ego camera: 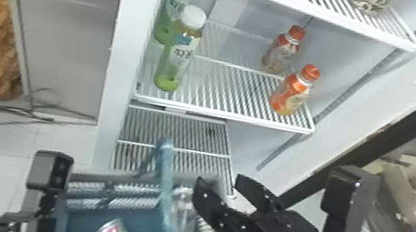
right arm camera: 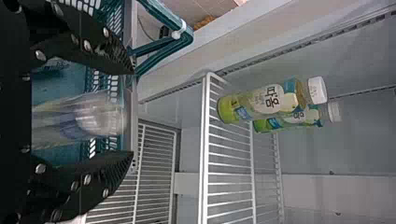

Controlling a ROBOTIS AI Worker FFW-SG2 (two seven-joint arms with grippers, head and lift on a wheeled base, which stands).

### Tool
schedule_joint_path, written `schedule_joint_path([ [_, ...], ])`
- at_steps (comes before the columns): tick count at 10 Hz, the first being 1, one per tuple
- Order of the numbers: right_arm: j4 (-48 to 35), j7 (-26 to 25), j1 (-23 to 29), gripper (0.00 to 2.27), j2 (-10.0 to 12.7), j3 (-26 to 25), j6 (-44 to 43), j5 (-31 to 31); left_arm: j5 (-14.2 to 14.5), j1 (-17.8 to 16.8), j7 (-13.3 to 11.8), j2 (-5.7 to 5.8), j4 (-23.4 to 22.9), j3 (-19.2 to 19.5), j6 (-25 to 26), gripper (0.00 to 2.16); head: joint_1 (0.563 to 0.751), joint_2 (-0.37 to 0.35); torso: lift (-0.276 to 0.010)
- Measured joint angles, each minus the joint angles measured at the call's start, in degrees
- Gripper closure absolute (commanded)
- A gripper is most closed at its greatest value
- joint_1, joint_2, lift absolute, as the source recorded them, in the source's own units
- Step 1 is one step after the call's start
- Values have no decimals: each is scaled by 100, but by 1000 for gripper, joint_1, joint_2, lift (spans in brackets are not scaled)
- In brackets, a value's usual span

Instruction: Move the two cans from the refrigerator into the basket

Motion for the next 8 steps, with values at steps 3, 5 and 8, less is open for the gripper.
schedule_joint_path([
  [3,55,5,19,277,22,-5,-469,104,2,0,-6,-3,-6,0,-1,1162,695,-350,-276],
  [5,162,1,123,277,63,-3,-1293,270,-5,0,-6,-2,-6,8,-1,1161,695,-350,-276],
  [8,681,0,264,277,138,37,-2883,467,-21,0,-5,-11,-6,10,-1,1161,695,-350,-276],
])
